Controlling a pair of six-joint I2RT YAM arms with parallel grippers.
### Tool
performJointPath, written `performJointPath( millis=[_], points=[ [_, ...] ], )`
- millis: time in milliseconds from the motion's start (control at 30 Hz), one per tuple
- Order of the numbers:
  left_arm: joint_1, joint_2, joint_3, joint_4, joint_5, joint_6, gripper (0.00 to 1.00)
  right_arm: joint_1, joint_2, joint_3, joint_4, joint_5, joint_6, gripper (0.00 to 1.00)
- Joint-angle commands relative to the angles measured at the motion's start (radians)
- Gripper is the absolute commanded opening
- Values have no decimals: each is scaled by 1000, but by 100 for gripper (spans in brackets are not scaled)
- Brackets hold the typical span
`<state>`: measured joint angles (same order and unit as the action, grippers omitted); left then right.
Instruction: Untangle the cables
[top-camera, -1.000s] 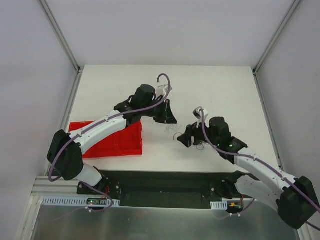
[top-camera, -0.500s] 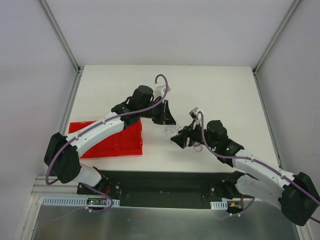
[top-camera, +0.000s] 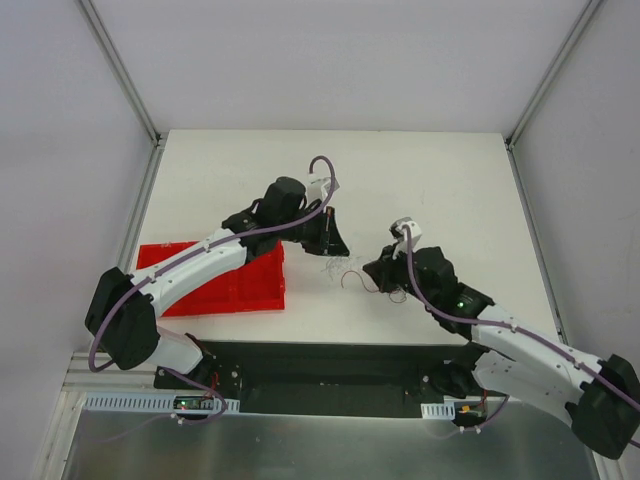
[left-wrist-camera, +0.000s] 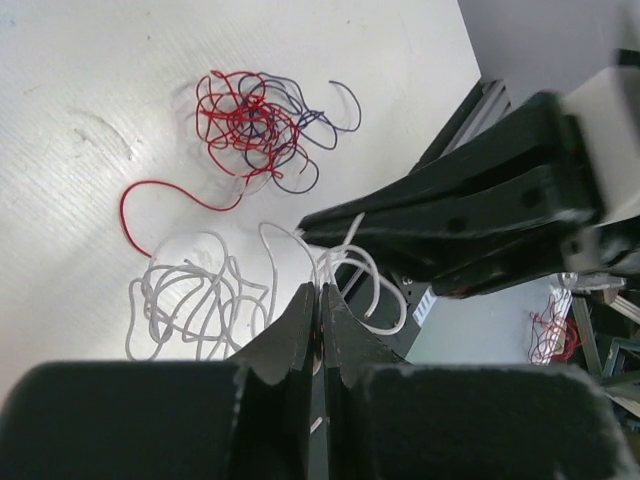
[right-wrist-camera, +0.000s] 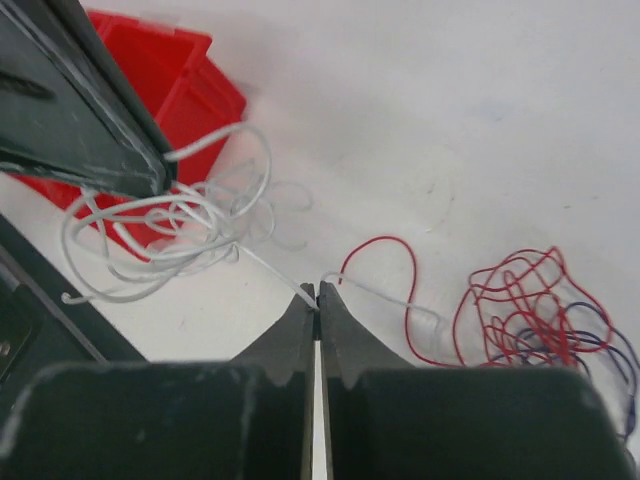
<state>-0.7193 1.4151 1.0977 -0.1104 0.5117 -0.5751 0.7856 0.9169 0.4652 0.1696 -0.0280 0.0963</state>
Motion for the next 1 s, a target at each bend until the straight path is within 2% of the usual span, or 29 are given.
performJointPath(
  millis=[0,133,300,367,500,600,633,733,800,833,900,967],
  points=[
    [4,-22,-22,-8,-41,46,4,1,-157,-5,-165,259,-9,0],
    [6,-16,-45,-34,-113,67,21,3,-278,27,-291,329,-4,0],
    [4,-28,-76,-45,-168,87,20,3,-362,147,-367,301,3,0],
    [-6,-45,-82,-19,-148,118,25,1,-348,232,-406,301,-15,0],
    [-41,-67,-62,41,-82,184,43,3,-303,453,-513,326,-79,1],
    [-71,-91,-64,162,-6,184,69,1,-248,622,-587,329,-118,0],
    [-81,-106,-67,213,2,181,75,3,-233,663,-610,329,-124,0],
    [-120,-154,-93,366,-22,181,83,1,-210,751,-650,341,-129,0],
    [-159,-179,-108,463,-93,193,95,1,-204,777,-645,333,-124,0],
    [-176,-177,-107,495,-128,207,99,3,-202,783,-631,321,-124,0],
    [-204,-156,-72,518,-194,239,99,1,-188,802,-627,304,-121,0],
    [-215,-125,-23,538,-202,250,99,3,-165,823,-633,293,-113,0]
  ],
)
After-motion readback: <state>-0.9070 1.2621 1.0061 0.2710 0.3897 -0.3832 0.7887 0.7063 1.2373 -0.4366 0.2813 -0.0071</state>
